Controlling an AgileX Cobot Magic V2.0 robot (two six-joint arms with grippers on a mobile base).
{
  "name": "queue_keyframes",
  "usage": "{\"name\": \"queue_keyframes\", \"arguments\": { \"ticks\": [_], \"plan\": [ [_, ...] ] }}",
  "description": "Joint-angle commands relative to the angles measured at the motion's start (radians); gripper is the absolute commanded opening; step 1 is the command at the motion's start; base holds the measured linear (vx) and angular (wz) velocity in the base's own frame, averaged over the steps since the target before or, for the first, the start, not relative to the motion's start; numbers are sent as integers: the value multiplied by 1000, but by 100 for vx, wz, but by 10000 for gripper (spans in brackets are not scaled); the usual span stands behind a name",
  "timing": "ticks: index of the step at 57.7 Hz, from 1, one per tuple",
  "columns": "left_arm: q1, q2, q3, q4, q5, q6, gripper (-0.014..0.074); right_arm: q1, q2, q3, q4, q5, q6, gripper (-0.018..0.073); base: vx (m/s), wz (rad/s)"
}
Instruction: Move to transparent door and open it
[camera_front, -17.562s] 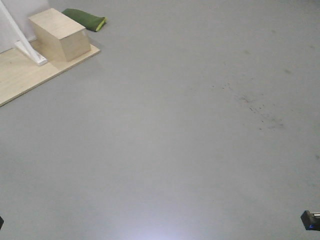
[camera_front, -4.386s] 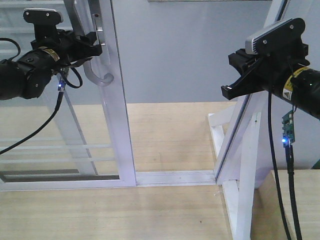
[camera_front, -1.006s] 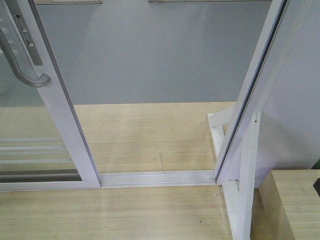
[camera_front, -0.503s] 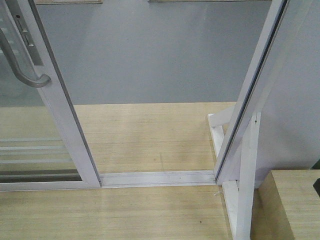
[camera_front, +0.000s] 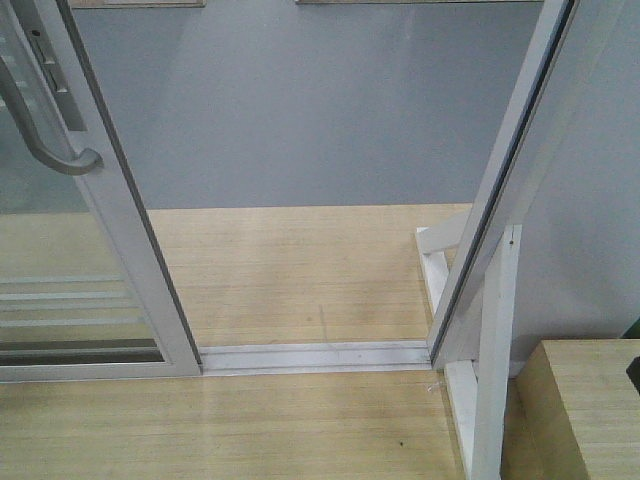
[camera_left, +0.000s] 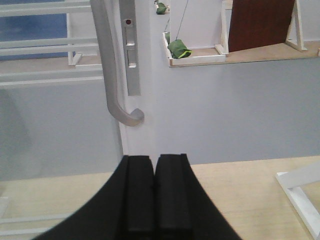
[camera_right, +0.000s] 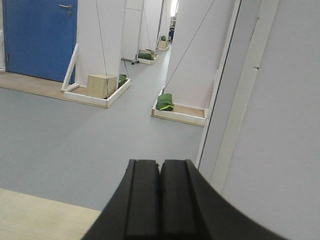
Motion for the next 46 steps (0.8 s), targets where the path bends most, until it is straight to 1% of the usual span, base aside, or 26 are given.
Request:
{"name": "queue_keyframes", "arguments": {
  "ticks": [1, 8, 16, 23, 30, 37, 38, 42, 46],
  "plan": [
    [-6, 9, -30, -75, -97, 101, -6, -5, 7, -29, -10, -59, -2, -2, 0, 0],
    [-6, 9, -30, -75, -100, 88, -6, -5, 7, -29, -10, -59, -2, -2, 0, 0],
    [0, -18, -15, -71, -65, 91, -6, -5, 7, -29, -10, -59, -4, -2, 0, 0],
    [-6, -142, 101, -77, -87, 87, -6, -5, 7, -29, -10, -59, -4, -2, 0, 0],
    [-6, -268, 228, -104, -99, 88, -6, -5, 7, -29, -10, -59, -4, -2, 0, 0],
    [-6, -270, 310, -110, -148, 88, -6, -5, 8, -29, -10, -59, -4, -2, 0, 0],
    [-6, -270, 318, -110, -147, 88, -6, -5, 8, -29, -10, -59, -4, -2, 0, 0],
    [-6, -259, 308, -109, -76, 88, -6, -5, 8, -29, -10, -59, -4, -2, 0, 0],
    [-6, -257, 307, -108, -54, 88, -6, -5, 8, -29, -10, -59, -4, -2, 0, 0]
  ]
}}
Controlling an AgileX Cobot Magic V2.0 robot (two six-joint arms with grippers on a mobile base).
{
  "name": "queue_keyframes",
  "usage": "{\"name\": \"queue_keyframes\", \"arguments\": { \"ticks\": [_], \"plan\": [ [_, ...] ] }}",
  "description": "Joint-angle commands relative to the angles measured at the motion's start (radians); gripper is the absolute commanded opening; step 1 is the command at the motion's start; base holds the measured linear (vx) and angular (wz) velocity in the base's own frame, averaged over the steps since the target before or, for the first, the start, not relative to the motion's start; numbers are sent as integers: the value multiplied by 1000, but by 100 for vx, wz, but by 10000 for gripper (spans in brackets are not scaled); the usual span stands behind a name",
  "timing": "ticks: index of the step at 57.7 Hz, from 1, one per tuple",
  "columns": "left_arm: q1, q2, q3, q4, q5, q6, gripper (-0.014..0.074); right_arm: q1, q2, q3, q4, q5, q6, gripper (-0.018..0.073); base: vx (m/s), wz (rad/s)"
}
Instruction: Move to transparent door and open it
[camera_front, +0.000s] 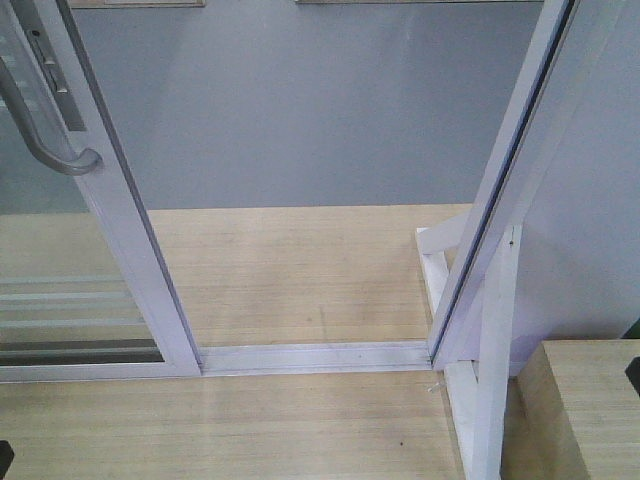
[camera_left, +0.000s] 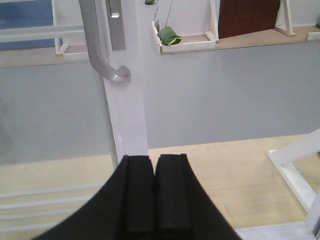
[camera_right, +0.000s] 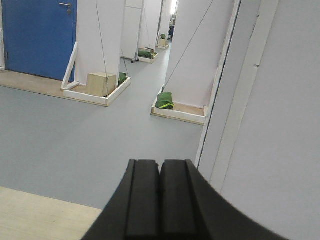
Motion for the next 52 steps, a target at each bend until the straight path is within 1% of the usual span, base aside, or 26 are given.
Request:
{"name": "queue_keyframes", "arguments": {
  "ticks": [1, 32, 37, 39, 40, 43, 44, 47, 50, 52],
  "plan": [
    [-5, -3, 11, -11, -36, -3, -6, -5, 8, -31, -10, -62, -3, -2, 0, 0],
    [-5, -3, 11, -11, -27, -2, -6, -5, 8, -31, -10, -41, -3, -2, 0, 0],
    [-5, -3, 11, -11, -27, -2, -6, -5, 8, -31, 10, -40, -5, -2, 0, 0],
    [-5, -3, 11, -11, -27, -2, -6, -5, 8, -31, 79, -41, -26, -2, 0, 0],
    [-5, -3, 11, -11, -27, -2, -6, -5, 8, -31, 104, -37, -49, -2, 0, 0],
    [-5, -3, 11, -11, -27, -2, -6, 3, 8, -31, 218, -6, -133, -2, 0, 0],
    [-5, -3, 11, -11, -27, -2, -6, 11, 8, -31, 271, 8, -176, -2, 0, 0],
    [-5, -3, 11, -11, -27, -2, -6, 31, 2, -24, 386, 41, -290, -2, 0, 0],
    [-5, -3, 11, -11, -27, -2, -6, 51, -27, 5, 453, 36, -377, -2, 0, 0],
    [-5, -3, 11, -11, -27, -2, -6, 61, -59, 32, 480, 25, -411, -2, 0, 0]
  ]
}}
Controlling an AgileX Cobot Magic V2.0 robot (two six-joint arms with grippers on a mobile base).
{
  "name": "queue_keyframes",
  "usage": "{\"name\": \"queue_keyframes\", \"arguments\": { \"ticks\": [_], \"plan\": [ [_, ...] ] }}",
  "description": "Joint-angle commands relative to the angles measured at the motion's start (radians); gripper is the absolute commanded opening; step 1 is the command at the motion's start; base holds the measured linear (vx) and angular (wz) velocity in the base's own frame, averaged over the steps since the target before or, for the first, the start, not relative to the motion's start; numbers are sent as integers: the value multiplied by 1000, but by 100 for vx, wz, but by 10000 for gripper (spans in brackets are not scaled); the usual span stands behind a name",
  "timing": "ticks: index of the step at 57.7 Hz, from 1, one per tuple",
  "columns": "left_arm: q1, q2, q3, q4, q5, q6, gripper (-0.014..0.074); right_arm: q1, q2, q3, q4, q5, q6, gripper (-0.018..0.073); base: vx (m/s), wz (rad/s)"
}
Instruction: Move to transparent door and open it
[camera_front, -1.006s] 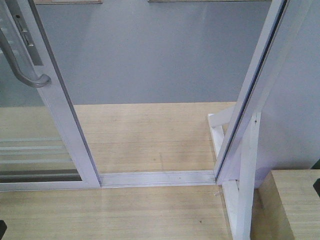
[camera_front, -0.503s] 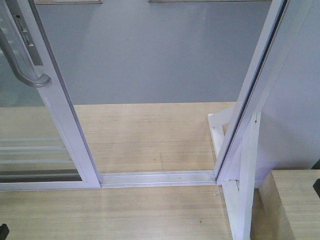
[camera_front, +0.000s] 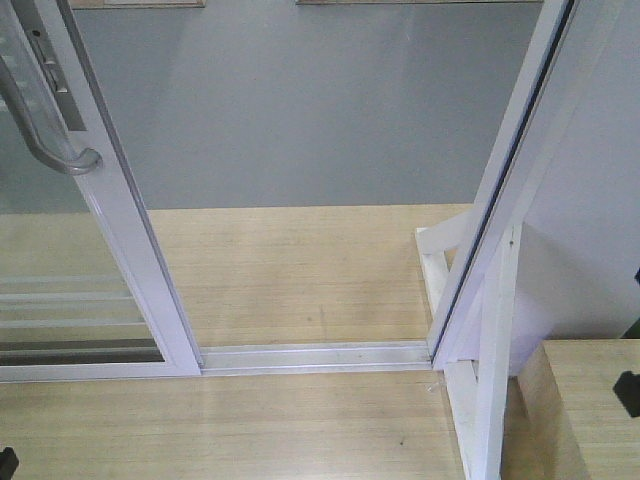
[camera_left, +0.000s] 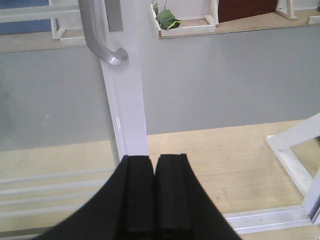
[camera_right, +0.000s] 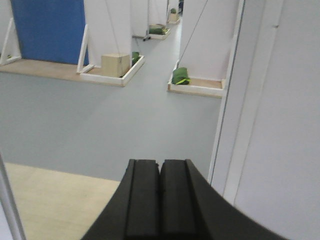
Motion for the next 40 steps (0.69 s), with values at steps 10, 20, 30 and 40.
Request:
{"name": "queue_keyframes", "arguments": {
  "ticks": [10, 20, 30, 40],
  "plan": [
    [-5, -3, 10, -11, -73, -2, -6, 34, -251, 170, 117, -114, -115, -2, 0, 0],
    [-5, -4, 10, -11, -73, -2, -6, 31, -276, 257, 144, -134, -112, -2, 0, 0],
    [-5, -5, 10, -11, -73, -2, -6, 31, -279, 257, 144, -91, -116, -2, 0, 0],
    [-5, -5, 10, -11, -73, -2, -6, 31, -278, 257, 144, -90, -116, -2, 0, 0]
  ]
}}
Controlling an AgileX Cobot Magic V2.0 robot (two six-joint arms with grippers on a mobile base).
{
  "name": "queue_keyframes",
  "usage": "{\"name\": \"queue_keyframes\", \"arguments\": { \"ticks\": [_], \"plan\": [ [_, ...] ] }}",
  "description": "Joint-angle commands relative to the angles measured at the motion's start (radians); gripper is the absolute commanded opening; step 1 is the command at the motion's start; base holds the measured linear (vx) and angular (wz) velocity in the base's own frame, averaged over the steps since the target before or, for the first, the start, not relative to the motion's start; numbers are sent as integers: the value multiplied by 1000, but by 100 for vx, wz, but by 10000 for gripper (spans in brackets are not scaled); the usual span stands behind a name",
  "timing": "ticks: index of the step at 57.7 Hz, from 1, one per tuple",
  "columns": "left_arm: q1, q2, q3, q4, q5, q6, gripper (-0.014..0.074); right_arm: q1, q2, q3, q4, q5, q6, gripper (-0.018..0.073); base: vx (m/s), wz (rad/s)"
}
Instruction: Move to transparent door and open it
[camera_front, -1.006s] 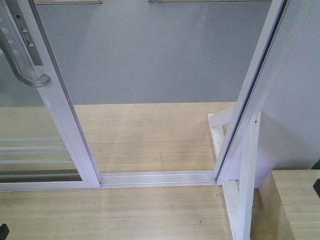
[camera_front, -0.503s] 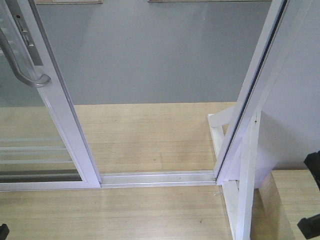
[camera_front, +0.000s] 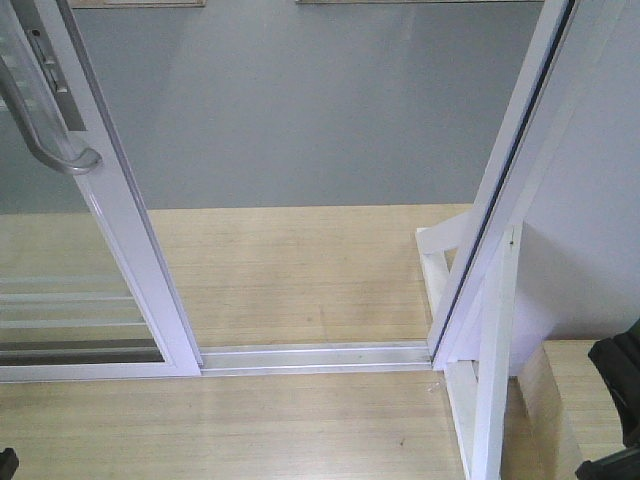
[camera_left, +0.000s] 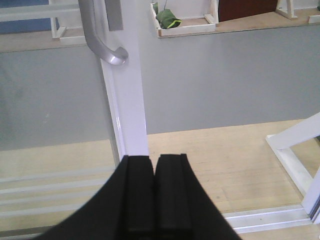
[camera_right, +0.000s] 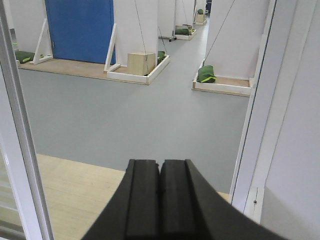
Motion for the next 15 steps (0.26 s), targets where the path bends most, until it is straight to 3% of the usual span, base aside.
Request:
{"name": "queue_keyframes", "arguments": {
  "ticks": [1, 15],
  "plan": [
    [-5, -5, 9, -10, -74, -3, -6, -1, -6, 5, -1, -78, -7, -2, 0, 0],
    [-5, -5, 9, -10, -74, -3, -6, -1, -6, 5, -1, -75, -7, -2, 0, 0]
  ]
}}
